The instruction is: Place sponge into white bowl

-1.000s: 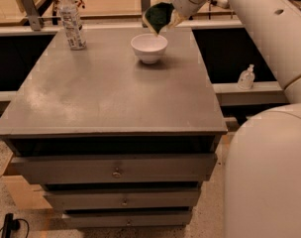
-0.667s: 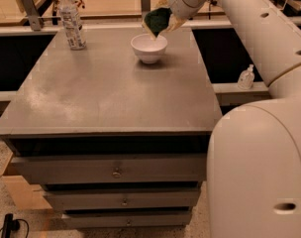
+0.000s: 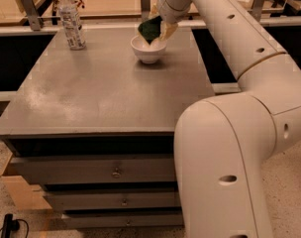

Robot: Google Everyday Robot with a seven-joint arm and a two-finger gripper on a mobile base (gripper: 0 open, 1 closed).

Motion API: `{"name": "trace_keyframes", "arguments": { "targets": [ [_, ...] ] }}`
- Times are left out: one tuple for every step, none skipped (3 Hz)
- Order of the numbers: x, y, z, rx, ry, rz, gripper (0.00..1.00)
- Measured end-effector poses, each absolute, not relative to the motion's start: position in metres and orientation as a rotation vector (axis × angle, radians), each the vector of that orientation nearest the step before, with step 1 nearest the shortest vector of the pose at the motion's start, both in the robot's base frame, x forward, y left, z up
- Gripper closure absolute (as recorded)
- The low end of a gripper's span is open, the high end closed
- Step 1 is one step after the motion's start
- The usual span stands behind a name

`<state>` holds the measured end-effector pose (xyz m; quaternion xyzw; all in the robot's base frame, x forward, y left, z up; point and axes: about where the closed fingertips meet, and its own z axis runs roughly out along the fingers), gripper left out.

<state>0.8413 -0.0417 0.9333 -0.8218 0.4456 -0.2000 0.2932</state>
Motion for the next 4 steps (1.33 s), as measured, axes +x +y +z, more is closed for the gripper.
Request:
{"name": "trace_keyframes", "arguments": {
  "targets": [
    [0.843,-0.041,0.93,-2.202,1.236,-0.538,0.12],
    [0.84,-0.043,0.933,-2.214,1.266,-0.551,0.0],
    [0.833,-0.043,0.946,-2.233,1.277,-0.588,0.0],
    [0.818,-0.041,0.981,-2.235,1.239,-0.679,0.0]
  ]
}}
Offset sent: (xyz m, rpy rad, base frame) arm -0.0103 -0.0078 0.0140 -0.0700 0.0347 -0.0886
